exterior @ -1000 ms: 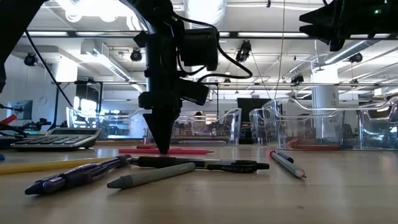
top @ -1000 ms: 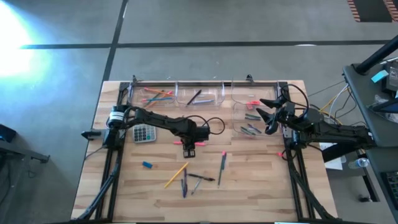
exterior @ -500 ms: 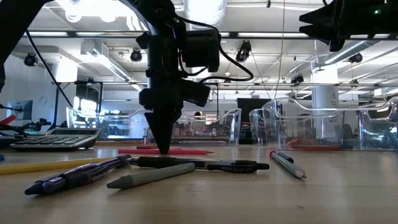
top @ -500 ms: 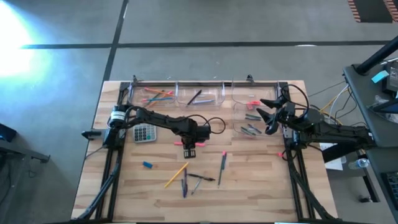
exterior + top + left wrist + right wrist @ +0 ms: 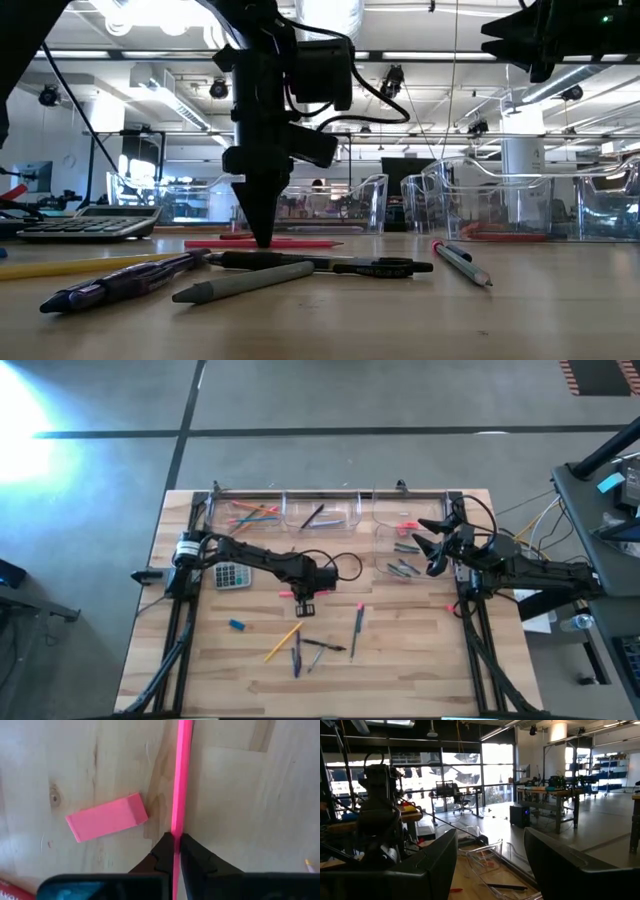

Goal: Sort crayons/erasers/pens/pencils in bins
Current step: Put the pink pencil into the top left transparent bin

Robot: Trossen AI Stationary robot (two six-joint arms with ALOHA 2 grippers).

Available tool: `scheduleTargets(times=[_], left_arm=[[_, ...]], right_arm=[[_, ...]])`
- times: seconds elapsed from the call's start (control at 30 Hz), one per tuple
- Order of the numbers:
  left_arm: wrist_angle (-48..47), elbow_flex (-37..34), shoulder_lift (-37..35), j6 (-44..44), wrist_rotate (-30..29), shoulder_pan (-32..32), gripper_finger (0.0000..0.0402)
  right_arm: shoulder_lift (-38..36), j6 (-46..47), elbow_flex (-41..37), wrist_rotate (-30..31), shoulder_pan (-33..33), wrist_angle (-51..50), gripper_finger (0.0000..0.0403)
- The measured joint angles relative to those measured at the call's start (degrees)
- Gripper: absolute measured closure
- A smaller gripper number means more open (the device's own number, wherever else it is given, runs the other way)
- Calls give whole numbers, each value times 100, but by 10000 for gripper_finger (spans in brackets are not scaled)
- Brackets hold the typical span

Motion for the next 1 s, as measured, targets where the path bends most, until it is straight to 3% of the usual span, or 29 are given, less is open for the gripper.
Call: scheduleTargets(times=[0.47, 0.87, 1.0], left_arm=[[-362, -44, -1542, -64, -223, -168, 398], [-1531, -29, -2810, -339, -1724, 148, 399], [-1616, -51, -3060, -381, -1658, 386, 400]], right_arm=[[0, 0, 0, 0, -2, -34, 184], [0, 0, 0, 0, 0, -50, 184], [0, 1, 0, 1, -1, -49, 184]])
